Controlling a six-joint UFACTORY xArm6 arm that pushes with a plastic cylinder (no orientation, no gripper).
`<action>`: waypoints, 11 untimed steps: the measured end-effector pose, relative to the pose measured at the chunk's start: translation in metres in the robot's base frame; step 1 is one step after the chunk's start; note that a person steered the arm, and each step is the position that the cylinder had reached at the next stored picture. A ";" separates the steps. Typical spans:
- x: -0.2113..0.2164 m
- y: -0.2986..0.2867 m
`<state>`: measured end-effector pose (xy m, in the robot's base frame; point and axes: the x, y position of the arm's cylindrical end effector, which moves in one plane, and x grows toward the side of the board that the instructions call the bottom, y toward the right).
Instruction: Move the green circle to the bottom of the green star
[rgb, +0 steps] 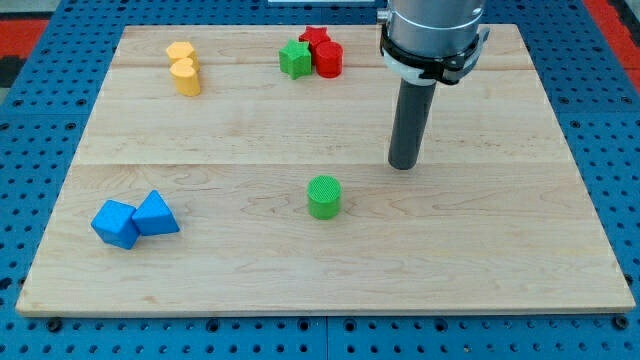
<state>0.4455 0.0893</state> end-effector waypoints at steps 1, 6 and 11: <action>0.027 -0.013; 0.040 -0.183; -0.082 -0.137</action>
